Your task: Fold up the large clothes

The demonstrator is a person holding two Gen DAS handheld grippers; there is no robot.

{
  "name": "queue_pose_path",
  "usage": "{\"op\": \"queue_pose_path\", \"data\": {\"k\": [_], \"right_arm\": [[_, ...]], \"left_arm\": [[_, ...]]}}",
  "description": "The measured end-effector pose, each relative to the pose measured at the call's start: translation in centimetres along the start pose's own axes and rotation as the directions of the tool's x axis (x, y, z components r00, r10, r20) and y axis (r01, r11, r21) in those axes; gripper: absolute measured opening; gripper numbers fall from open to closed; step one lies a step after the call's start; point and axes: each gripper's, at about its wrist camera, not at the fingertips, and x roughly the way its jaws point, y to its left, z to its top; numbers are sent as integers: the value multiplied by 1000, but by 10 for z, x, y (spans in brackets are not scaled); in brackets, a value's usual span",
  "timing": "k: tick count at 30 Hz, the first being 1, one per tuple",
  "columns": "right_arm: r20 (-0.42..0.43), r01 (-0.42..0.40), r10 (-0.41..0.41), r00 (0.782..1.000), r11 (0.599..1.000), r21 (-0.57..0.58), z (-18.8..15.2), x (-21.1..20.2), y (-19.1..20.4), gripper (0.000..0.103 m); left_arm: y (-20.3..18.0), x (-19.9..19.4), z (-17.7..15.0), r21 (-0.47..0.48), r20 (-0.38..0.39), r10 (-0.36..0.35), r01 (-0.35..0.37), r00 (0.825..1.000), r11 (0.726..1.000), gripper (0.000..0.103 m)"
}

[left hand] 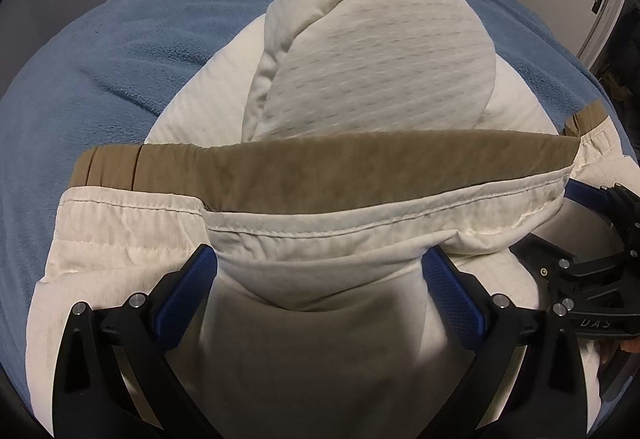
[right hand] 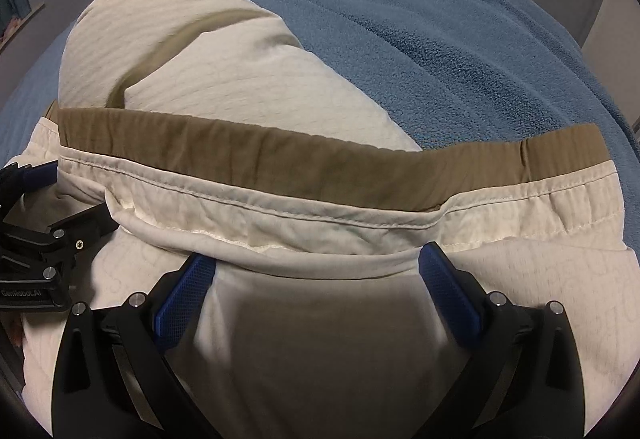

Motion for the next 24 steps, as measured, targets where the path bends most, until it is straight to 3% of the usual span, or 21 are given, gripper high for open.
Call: {"op": "queue_pose_path", "data": {"k": [24], "right_arm": [[15,-6,6,1000,1000,2,-3,3,0,97]], "left_arm": [[-1,3,-1,-8,19,-7,7,1000,1000,98]]}}
